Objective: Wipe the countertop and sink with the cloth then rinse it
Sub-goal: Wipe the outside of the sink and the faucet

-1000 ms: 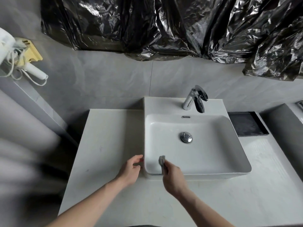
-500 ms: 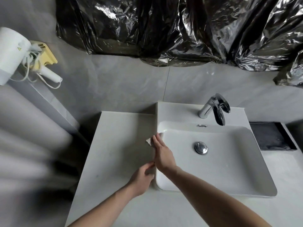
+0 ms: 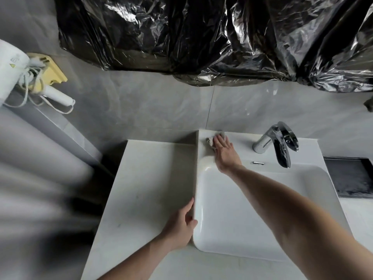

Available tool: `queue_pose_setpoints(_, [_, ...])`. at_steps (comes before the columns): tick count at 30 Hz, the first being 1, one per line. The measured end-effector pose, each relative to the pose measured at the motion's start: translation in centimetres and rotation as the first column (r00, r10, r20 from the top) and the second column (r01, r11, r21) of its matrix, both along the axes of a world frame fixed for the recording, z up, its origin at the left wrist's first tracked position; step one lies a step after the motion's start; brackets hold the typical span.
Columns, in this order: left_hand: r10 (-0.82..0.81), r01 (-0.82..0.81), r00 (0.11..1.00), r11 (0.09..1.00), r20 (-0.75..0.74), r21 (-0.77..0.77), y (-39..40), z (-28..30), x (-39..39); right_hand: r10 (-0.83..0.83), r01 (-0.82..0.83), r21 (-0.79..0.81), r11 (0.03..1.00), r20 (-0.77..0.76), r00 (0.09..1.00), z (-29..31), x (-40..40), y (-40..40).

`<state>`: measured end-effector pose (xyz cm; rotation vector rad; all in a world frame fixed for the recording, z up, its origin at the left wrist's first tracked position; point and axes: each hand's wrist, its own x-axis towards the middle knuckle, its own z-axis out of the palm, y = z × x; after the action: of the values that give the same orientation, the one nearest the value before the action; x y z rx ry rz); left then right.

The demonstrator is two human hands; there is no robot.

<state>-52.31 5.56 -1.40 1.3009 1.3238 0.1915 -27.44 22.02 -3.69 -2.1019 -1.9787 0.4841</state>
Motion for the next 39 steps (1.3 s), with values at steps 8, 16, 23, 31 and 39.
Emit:
queue_pose_setpoints(8, [0.017, -0.018, 0.999, 1.000, -0.027, -0.007, -0.1, 0.5, 0.3, -0.304, 0.306, 0.096, 0.947, -0.038, 0.952, 0.0, 3.8, -3.6])
queue_pose_setpoints(16, [-0.014, 0.015, 0.998, 1.000, -0.057, 0.014, -0.1, 0.8, 0.8, 0.148, -0.149, 0.003, 0.989, -0.089, 0.985, 4.3, 0.4, -7.1])
queue_pose_setpoints(23, [-0.058, 0.067, 0.991, 0.995, -0.118, 0.071, 0.0, 1.7, 1.4, 0.090, -0.005, 0.443, 0.896, -0.171, 0.981, 15.2, 4.9, -8.2])
queue_pose_setpoints(31, [-0.040, 0.056, 0.984, 0.994, -0.171, 0.091, -0.6, 2.3, 1.7, -0.124, 0.116, 0.226, 0.967, 0.018, 0.992, 19.0, 12.9, -9.6])
queue_pose_setpoints(39, [-0.040, 0.054, 0.984, 0.996, -0.176, 0.074, -0.3, 1.3, 1.5, -0.093, 0.093, 0.299, 0.950, -0.014, 0.996, 15.8, 12.7, -11.9])
